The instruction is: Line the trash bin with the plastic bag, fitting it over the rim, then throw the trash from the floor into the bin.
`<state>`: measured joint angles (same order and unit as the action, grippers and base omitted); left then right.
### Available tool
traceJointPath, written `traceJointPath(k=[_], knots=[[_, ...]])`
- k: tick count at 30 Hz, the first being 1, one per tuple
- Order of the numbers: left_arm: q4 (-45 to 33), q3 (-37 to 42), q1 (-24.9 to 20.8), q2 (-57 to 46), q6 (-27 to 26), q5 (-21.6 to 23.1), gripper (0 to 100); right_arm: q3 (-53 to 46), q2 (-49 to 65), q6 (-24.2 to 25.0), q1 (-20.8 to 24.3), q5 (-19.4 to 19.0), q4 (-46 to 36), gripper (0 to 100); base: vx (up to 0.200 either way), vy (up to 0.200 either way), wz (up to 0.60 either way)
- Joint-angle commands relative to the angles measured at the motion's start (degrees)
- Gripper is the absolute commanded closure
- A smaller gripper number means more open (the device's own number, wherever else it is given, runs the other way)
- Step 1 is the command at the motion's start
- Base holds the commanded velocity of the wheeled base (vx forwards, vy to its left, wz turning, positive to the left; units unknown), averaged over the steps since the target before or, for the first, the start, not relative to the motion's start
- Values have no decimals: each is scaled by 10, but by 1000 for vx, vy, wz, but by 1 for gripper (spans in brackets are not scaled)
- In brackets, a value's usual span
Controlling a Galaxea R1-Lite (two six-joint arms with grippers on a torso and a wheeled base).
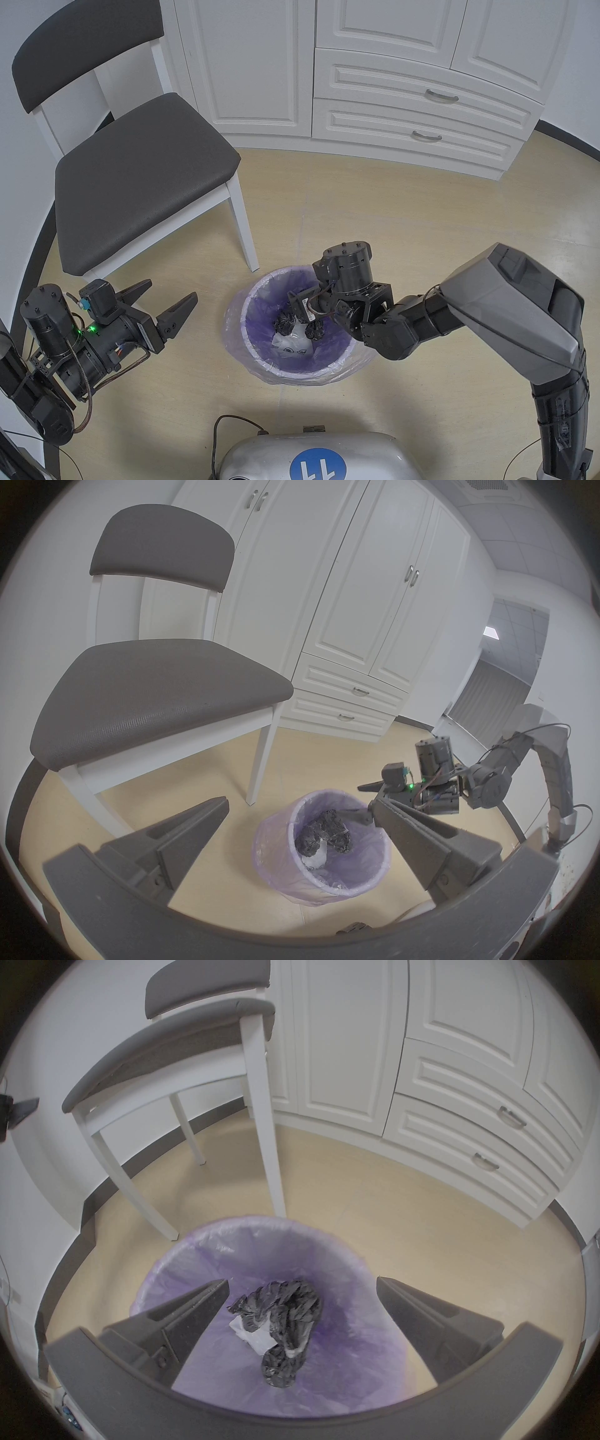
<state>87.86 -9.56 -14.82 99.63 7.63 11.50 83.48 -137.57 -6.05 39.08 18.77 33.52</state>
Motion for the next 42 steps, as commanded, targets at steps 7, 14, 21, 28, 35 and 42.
traceJointPath(k=[7, 14, 21, 28, 35, 42], knots=[[-1, 0, -21, 23, -4, -82, 0, -106, 85, 21, -51, 79, 121, 0, 0, 0, 0], [0, -5, -33, 46, -54, -123, 0, -201, 127, 17, -97, 80, 241, 0, 0, 0, 0], [0, -23, -58, 62, -56, -191, 0, -235, 148, 17, -139, 101, 274, 0, 0, 0, 0], [-1, -38, -50, 44, -53, -202, 0, -300, 171, 9, -173, 101, 336, 0, 0, 0, 0], [-2, -60, -9, 6, -59, -201, 0, -359, 214, -17, -221, 90, 370, 0, 0, 0, 0], [-160, -131, 43, -102, -73, -194, 0, -416, 316, -19, -255, 65, 341, 0, 0, 0, 0]])
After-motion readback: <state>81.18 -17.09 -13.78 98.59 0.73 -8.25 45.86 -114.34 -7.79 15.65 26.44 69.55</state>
